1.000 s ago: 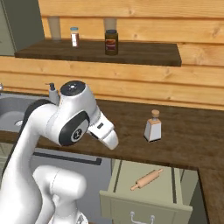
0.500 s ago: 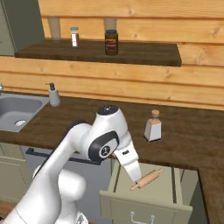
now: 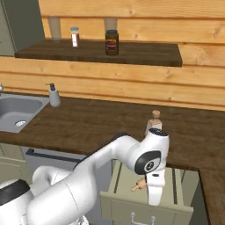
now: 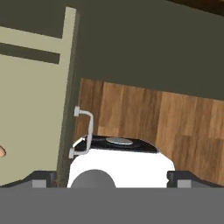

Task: Pick the rolling pin from the drawer and place it on the counter.

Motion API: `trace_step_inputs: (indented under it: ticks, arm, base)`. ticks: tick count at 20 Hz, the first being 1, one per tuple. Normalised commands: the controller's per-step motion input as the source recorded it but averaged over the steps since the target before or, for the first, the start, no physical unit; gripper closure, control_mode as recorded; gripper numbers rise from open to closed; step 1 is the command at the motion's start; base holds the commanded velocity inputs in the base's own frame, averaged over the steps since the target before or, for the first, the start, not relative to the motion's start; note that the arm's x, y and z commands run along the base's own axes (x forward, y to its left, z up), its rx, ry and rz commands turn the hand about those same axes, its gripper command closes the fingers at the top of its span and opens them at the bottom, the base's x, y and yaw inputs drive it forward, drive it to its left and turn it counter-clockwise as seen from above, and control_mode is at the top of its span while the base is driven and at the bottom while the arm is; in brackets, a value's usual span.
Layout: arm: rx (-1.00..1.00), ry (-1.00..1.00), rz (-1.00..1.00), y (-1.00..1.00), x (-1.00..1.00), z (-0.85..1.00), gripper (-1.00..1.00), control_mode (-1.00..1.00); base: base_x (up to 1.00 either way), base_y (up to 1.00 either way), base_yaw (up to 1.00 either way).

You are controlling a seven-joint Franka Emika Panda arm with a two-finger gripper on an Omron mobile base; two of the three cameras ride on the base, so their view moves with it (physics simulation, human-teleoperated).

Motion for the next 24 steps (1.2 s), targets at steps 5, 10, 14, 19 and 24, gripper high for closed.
trace_step_inputs:
  ticks: [5,10,14,19,24]
  arm:
    - [0.04,0.00,-0.09,0.00,0.00,-0.31,-1.00,-1.00]
    - [0.00,-0.02,0.00,0.06,0.02,-0.47,-1.00,-1.00]
    - [0.00,-0.13,0.00,0.02,0.11,-0.52,-1.00,-1.00]
    - [0.02,-0.07,0.00,0.01,0.14,-0.24,-1.00,-1.00]
    - [0.00,-0.02,0.00,0.04,0.22,-0.29,-1.00,-1.00]
  base:
    - [0.00,0.00,0.00]
    - [0.00,0.00,0.00]
    - [0.00,0.00,0.00]
    - [0.00,0.00,0.00]
    - [0.00,0.00,0.00]
